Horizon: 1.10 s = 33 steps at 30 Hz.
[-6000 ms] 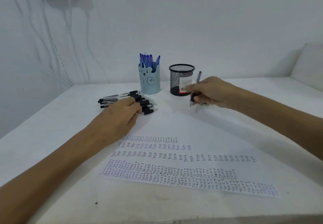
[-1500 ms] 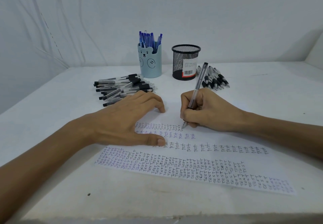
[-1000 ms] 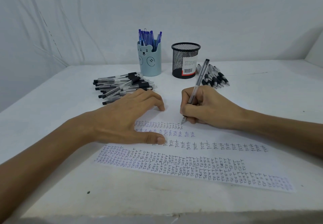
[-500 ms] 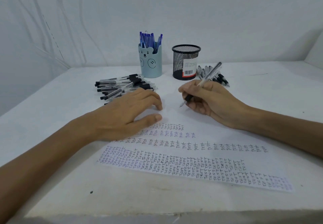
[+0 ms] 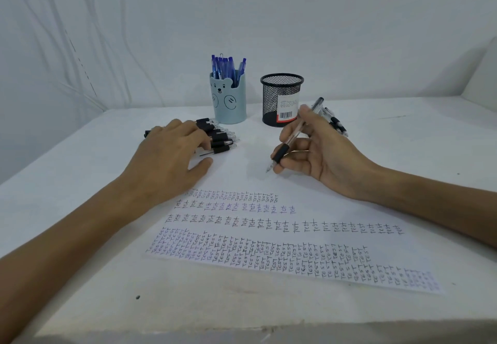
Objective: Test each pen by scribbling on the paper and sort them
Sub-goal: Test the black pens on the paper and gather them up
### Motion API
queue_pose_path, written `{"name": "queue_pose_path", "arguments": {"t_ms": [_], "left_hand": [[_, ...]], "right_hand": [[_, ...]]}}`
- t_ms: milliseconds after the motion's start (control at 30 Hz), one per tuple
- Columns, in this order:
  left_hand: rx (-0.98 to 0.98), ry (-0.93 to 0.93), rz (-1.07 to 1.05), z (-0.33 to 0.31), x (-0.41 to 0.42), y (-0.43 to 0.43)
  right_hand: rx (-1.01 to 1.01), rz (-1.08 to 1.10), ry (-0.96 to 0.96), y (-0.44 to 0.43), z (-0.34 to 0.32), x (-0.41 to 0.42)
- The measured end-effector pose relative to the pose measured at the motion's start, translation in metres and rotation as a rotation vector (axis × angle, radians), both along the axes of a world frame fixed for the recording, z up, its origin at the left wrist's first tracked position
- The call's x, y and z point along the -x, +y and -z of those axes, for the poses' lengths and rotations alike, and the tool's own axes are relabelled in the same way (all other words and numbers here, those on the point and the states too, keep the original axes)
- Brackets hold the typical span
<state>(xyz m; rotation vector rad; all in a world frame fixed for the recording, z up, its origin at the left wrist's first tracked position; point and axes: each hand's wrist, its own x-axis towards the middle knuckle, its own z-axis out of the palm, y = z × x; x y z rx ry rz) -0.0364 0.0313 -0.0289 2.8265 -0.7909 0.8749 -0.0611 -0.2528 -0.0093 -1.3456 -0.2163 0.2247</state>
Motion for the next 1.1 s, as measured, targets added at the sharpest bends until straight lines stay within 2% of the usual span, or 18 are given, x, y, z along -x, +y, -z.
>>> {"name": "queue_pose_path", "arguments": {"t_ms": [200, 333, 500, 667, 867, 1100], "left_hand": [[0.012, 0.001, -0.026, -0.002, 0.001, 0.001], [0.013, -0.02, 0.003, -0.003, 0.001, 0.0], [0.04, -0.068, -0.041, -0.004, 0.0, 0.002], [0.131, 0.018, -0.119, -0.004, 0.0, 0.007], [0.159, 0.112, -0.068, -0.001, 0.0, 0.008], [0.2, 0.05, -0.015, -0.001, -0.001, 0.005]], "right_hand": [[0.067, 0.018, 0.018, 0.004, 0.0, 0.001], [0.185, 0.058, -0.012, 0.003, -0.003, 0.001], [0.494, 0.236, -0.065, -0.011, -0.014, -0.025], [0.783, 0.463, -0.153, -0.034, -0.029, -0.072], [1.216, 0.454, -0.16, -0.035, -0.042, -0.088], [1.476, 0.407, -0.189, -0.029, -0.046, -0.095]]}}
